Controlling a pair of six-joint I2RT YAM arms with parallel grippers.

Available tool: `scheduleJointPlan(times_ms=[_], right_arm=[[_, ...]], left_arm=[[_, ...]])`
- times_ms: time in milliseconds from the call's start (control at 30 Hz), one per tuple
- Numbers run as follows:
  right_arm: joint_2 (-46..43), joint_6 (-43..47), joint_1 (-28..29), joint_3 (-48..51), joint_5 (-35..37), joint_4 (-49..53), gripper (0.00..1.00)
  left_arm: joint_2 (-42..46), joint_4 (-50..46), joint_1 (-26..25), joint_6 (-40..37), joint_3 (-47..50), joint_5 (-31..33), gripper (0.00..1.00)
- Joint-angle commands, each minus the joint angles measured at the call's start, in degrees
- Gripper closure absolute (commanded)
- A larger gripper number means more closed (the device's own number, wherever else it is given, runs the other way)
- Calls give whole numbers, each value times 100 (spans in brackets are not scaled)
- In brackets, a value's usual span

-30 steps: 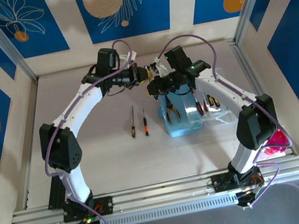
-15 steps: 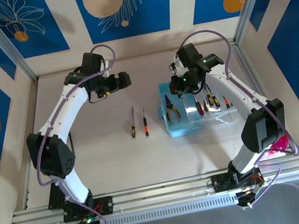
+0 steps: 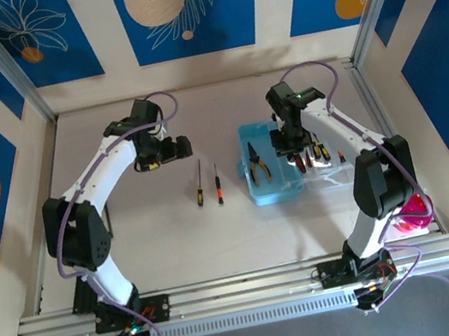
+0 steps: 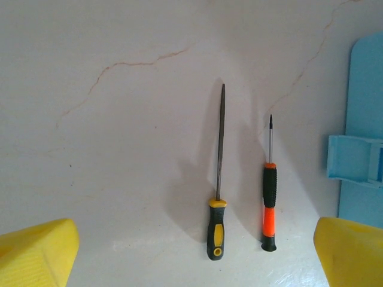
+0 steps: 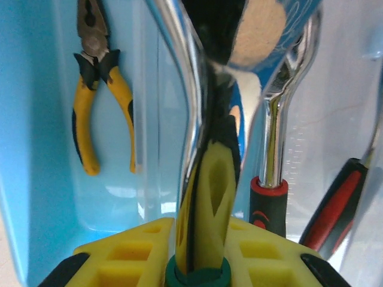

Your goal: Pack the tool kit

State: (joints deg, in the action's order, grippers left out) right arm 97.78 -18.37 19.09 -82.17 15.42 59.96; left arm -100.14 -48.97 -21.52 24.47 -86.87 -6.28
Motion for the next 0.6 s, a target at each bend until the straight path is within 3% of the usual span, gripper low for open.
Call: scheduleJointPlan(times_ms=[0, 67, 567], right_arm=[[25, -105, -18, 121, -72, -149, 100], [68, -122, -19, 156, -92, -184, 100], [40, -63, -27, -48, 14, 14, 62]], left_arm=[[11, -42, -55, -39, 82, 75, 0], [2, -51, -61, -39, 91, 75, 0], [-83, -40, -76, -28, 91, 4, 0]])
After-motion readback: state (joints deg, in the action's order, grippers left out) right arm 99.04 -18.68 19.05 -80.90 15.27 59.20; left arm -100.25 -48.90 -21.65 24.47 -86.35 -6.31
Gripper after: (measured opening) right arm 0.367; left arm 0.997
